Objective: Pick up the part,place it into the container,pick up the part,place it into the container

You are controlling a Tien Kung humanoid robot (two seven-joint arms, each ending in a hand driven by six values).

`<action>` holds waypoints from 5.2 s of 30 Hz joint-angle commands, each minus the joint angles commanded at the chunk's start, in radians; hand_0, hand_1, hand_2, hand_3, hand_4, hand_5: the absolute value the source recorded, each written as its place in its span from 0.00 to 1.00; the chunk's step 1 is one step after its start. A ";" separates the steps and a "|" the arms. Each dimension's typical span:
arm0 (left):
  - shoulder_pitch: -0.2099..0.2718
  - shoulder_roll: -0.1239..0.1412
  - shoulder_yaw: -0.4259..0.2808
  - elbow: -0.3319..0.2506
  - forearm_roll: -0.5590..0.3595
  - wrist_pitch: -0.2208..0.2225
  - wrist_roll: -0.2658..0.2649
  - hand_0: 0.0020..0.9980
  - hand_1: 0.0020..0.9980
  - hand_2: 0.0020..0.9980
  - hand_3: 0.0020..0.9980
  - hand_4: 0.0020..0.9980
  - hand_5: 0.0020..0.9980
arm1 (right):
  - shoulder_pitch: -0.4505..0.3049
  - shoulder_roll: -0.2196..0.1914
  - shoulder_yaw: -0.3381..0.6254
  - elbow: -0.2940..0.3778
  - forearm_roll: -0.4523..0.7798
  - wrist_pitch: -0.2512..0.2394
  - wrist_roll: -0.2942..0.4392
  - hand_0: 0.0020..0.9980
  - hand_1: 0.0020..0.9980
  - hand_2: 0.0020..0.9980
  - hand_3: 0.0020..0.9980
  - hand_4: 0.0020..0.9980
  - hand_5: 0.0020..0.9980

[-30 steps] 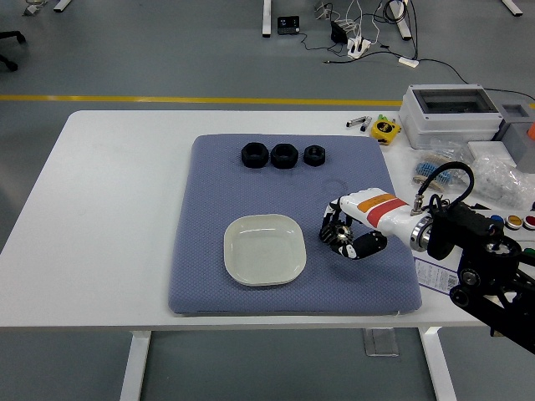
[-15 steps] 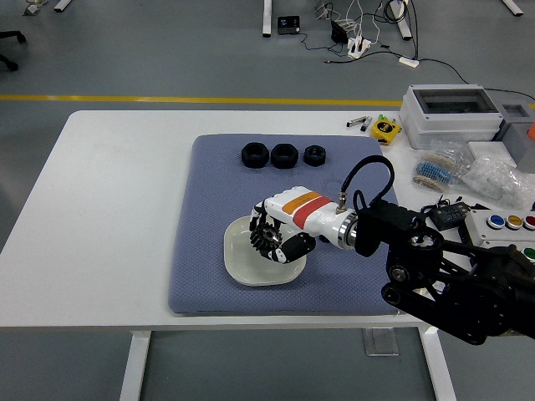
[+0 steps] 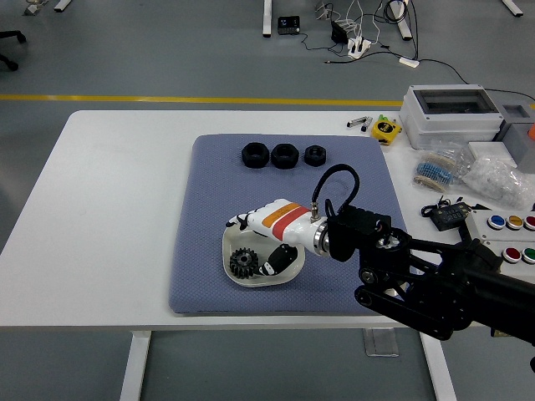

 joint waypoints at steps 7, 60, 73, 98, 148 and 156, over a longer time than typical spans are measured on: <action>0.001 0.000 -0.004 0.000 0.002 0.000 0.000 0.71 0.62 0.64 0.56 0.62 0.68 | -0.008 -0.035 0.054 0.045 0.010 -0.020 0.017 0.62 0.69 0.84 0.95 0.97 0.22; 0.009 -0.004 0.006 0.000 0.004 -0.001 0.001 0.71 0.62 0.64 0.56 0.61 0.68 | -0.085 -0.132 0.062 -0.180 0.045 -0.047 0.077 0.41 0.49 0.52 0.51 0.61 0.04; 0.013 -0.004 0.007 0.000 0.011 -0.003 0.003 0.71 0.63 0.64 0.56 0.61 0.69 | -0.094 -0.141 0.071 -0.163 0.051 -0.056 0.103 0.30 0.40 0.45 0.44 0.56 0.00; 0.007 -0.002 -0.001 0.000 0.012 -0.006 0.003 0.71 0.62 0.64 0.56 0.62 0.68 | -0.075 -0.151 0.100 0.104 0.007 -0.133 0.093 0.30 0.39 0.44 0.44 0.60 0.00; 0.005 -0.003 -0.001 0.000 0.009 -0.001 0.005 0.71 0.61 0.64 0.56 0.62 0.68 | -0.026 0.014 -0.116 0.002 -0.036 -0.202 0.048 0.38 0.53 0.74 0.79 0.72 0.10; 0.009 -0.003 -0.003 0.000 0.016 -0.002 0.007 0.71 0.61 0.64 0.56 0.62 0.68 | -0.031 0.007 -0.112 0.007 -0.035 -0.200 0.048 0.39 0.54 0.75 0.80 0.74 0.10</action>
